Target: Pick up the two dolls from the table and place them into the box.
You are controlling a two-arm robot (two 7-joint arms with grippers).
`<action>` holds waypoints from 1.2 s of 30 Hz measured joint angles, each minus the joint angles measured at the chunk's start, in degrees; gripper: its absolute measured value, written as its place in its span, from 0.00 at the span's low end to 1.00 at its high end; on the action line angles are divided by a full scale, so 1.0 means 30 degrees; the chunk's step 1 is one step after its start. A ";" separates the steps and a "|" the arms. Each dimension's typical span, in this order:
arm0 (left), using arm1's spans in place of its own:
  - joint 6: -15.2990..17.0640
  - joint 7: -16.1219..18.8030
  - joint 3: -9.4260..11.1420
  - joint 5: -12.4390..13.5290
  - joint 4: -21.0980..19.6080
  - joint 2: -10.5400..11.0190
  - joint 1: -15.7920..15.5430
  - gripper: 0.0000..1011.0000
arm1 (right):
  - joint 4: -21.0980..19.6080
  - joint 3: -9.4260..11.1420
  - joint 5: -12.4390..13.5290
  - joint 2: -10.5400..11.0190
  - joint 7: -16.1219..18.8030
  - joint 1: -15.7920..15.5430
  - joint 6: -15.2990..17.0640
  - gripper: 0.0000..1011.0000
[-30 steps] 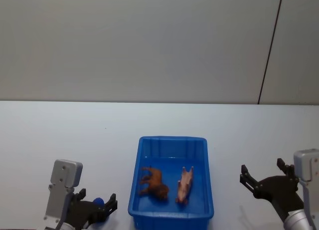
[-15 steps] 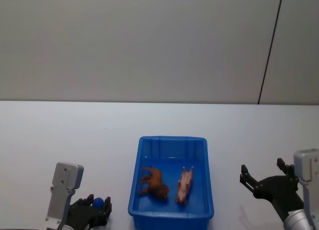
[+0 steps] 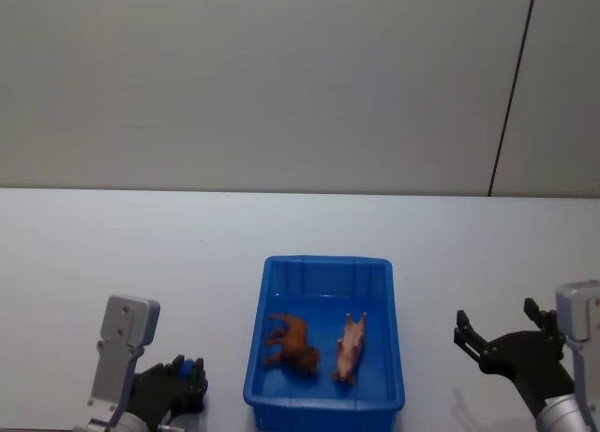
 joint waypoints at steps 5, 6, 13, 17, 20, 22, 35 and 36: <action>-0.0341 -0.0029 -0.0072 0.0336 -0.0282 -0.0017 -0.0087 0.20 | 0.0000 0.0001 0.0000 0.0000 0.0001 0.0001 -0.0001 0.99; -0.0456 -0.0075 -0.0094 0.0465 -0.0390 -0.0026 -0.0131 0.19 | 0.0000 0.0001 0.0000 0.0000 0.0001 0.0000 0.0000 0.99; -0.1078 -0.0616 -0.0204 0.1273 -0.0890 -0.0076 -0.0443 0.15 | 0.0000 0.0001 0.0000 0.0000 0.0000 0.0001 -0.0001 0.99; -0.1523 -0.1202 -0.0250 0.1699 -0.1092 -0.0121 -0.0691 0.13 | 0.0001 0.0000 0.0000 0.0000 0.0001 0.0000 0.0000 0.99; -0.1871 -0.1753 -0.0283 0.1965 -0.1172 -0.0167 -0.0891 0.11 | 0.0001 0.0001 0.0000 0.0000 0.0001 0.0001 0.0000 0.99; -0.2191 -0.2291 -0.0298 0.2133 -0.1200 -0.0208 -0.1048 0.10 | 0.0001 0.0001 0.0000 0.0001 0.0001 0.0001 0.0000 0.99; -0.3773 -0.5686 -0.0335 0.2290 -0.0803 -0.0537 -0.1947 0.07 | 0.0000 0.0002 0.0000 0.0000 0.0001 0.0002 0.0000 0.99; -0.3873 -0.5970 -0.0336 0.2266 -0.0744 -0.0570 -0.2013 0.07 | 0.0000 0.0000 0.0000 0.0000 0.0000 0.0001 0.0000 0.99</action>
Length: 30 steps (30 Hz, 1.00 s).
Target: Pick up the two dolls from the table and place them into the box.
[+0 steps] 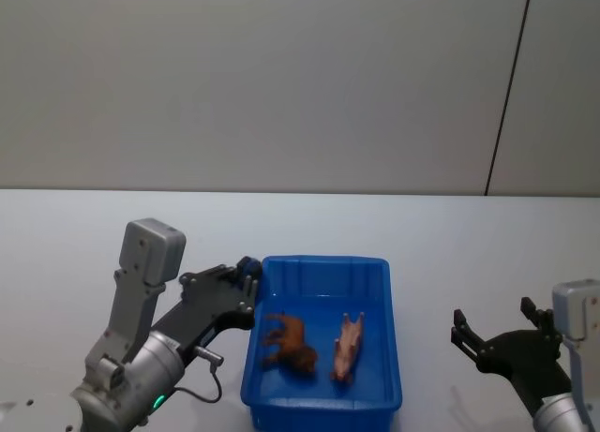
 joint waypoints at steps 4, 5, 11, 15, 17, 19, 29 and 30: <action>-0.0452 -0.1389 0.0018 -0.0202 0.0302 -0.0157 -0.0337 0.09 | 0.0000 0.0000 0.0001 0.0000 0.0001 0.0000 0.0000 0.99; -0.0513 -0.1608 0.0023 -0.0244 0.0339 -0.0176 -0.0374 0.10 | 0.0001 0.0000 0.0000 0.0000 0.0001 0.0000 -0.0001 0.99; -0.0881 -0.3254 0.0085 -0.0526 0.0805 -0.0395 -0.0819 0.27 | 0.0001 0.0000 0.0000 0.0000 0.0001 0.0000 -0.0001 0.99; -0.1163 -0.4787 0.0169 -0.0799 0.1268 -0.0624 -0.1242 0.39 | 0.0000 0.0001 0.0001 0.0000 0.0001 0.0000 -0.0001 0.99; -0.1283 -0.5479 0.0212 -0.0943 0.1498 -0.0729 -0.1436 0.46 | 0.0001 0.0000 0.0000 0.0000 0.0001 -0.0001 -0.0001 0.99; -0.1340 -0.5977 0.0243 -0.1023 0.1659 -0.0809 -0.1578 0.50 | 0.0001 0.0001 0.0000 0.0000 0.0000 0.0000 -0.0001 0.99; -0.1626 -0.8063 0.0426 -0.1421 0.2415 -0.1226 -0.2221 0.81 | 0.0001 0.0000 0.0001 0.0000 0.0000 0.0000 -0.0001 0.99; -0.1660 -0.8270 0.0440 -0.1458 0.2486 -0.1265 -0.2285 0.87 | 0.0000 0.0000 0.0000 0.0001 0.0001 0.0000 -0.0001 0.99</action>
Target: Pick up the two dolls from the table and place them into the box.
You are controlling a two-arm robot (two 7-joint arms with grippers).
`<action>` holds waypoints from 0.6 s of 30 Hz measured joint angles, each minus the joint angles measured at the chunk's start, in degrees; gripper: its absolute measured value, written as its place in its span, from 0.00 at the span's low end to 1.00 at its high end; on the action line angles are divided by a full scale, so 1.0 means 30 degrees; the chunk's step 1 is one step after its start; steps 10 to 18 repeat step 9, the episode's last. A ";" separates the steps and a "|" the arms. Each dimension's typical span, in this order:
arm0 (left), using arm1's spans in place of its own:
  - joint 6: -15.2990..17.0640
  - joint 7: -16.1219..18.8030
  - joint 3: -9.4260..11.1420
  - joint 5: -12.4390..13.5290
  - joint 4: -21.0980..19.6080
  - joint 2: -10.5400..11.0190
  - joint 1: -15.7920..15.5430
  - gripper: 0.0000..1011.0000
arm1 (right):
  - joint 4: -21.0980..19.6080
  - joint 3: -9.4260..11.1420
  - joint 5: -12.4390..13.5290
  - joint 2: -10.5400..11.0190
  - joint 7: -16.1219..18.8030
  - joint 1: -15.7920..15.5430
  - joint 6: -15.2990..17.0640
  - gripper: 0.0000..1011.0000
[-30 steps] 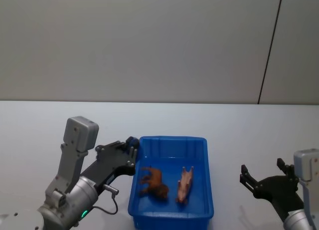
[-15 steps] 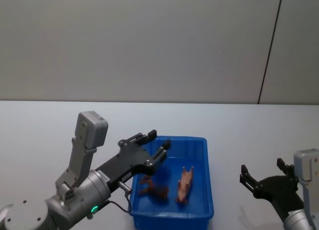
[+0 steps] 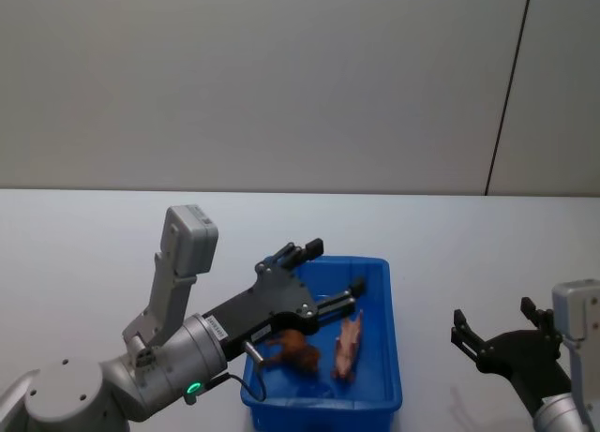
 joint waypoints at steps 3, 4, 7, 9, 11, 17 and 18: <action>-0.0046 -0.0317 0.0031 -0.0065 0.0117 -0.0064 -0.0099 0.95 | 0.0001 0.0001 0.0001 -0.0001 0.0000 0.0000 0.0001 0.99; -0.0059 -0.0404 0.0039 -0.0087 0.0147 -0.0081 -0.0128 0.95 | 0.0001 0.0001 0.0001 -0.0001 -0.0001 0.0000 0.0001 0.99; -0.0077 -0.0577 0.0056 -0.0126 0.0211 -0.0115 -0.0180 0.99 | 0.0001 0.0001 0.0001 -0.0001 0.0000 0.0000 0.0001 0.99; -0.0099 -0.0729 0.0068 -0.0153 0.0272 -0.0145 -0.0233 0.99 | 0.0001 0.0000 0.0001 -0.0001 -0.0001 0.0000 0.0000 0.99; -0.0099 -0.0729 0.0068 -0.0153 0.0272 -0.0145 -0.0233 0.99 | 0.0001 0.0000 0.0001 -0.0001 -0.0001 0.0000 0.0000 0.99; -0.0099 -0.0729 0.0068 -0.0153 0.0272 -0.0145 -0.0233 0.99 | 0.0001 0.0000 0.0001 -0.0001 -0.0001 0.0000 0.0000 0.99; -0.0099 -0.0729 0.0068 -0.0153 0.0272 -0.0145 -0.0233 0.99 | 0.0001 0.0000 0.0001 -0.0001 -0.0001 0.0000 0.0000 0.99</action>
